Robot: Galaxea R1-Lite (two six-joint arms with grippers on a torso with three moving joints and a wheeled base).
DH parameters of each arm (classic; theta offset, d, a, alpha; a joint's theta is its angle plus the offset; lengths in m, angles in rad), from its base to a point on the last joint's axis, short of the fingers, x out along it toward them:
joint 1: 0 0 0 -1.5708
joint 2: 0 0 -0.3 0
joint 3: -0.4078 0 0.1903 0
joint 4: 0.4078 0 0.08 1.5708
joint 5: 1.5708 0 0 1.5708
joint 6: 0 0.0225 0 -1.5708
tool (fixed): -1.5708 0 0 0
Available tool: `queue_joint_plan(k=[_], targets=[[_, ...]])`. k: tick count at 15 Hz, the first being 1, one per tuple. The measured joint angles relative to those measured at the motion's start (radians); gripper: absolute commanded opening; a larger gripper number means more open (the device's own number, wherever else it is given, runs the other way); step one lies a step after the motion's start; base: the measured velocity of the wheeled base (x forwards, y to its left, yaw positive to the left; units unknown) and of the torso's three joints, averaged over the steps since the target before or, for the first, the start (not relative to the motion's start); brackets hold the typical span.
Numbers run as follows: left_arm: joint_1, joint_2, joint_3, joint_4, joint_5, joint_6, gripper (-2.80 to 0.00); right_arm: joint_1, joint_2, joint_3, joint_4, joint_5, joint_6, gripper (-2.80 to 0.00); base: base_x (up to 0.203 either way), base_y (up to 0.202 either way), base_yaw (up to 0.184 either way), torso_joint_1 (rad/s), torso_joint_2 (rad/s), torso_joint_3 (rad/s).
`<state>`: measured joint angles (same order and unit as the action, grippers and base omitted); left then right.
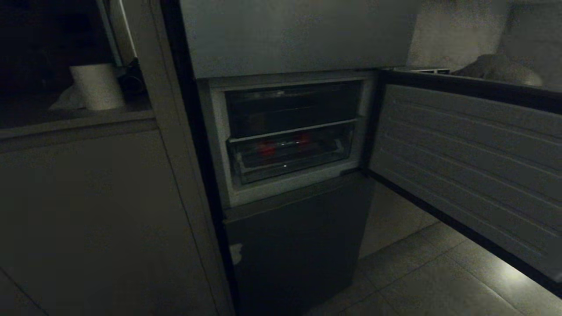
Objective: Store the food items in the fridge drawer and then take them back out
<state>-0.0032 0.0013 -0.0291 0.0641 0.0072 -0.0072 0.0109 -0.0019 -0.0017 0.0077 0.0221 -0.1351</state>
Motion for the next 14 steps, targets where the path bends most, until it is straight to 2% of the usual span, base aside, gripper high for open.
queue_joint_plan(k=[6, 8, 11, 14], targets=[[0.000, 0.000, 0.000, 0.000, 0.000, 0.000, -2.80, 0.000, 0.000, 0.000, 0.002, 0.002, 0.004, -2.80, 0.000, 0.007, -0.174, 0.000, 0.00, 0.005], [0.000, 0.000, 0.000, 0.000, 0.000, 0.000, -2.80, 0.000, 0.000, 0.000, 0.003, 0.001, 0.028, -2.80, -0.002, 0.007, -0.145, -0.001, 0.01, 0.003], [0.000, 0.000, 0.000, 0.000, 0.000, 0.000, -2.80, -0.006, 0.014, -0.070, -0.055, -0.030, 0.157, -2.80, -0.001, 0.001, -0.024, 0.001, 0.00, 0.001], [0.000, 0.000, 0.000, 0.000, 0.000, 0.000, -2.80, -0.014, 0.068, -0.305, -0.049, -0.117, 0.407, -2.80, 0.000, 0.000, 0.000, 0.000, 0.00, 0.000]])
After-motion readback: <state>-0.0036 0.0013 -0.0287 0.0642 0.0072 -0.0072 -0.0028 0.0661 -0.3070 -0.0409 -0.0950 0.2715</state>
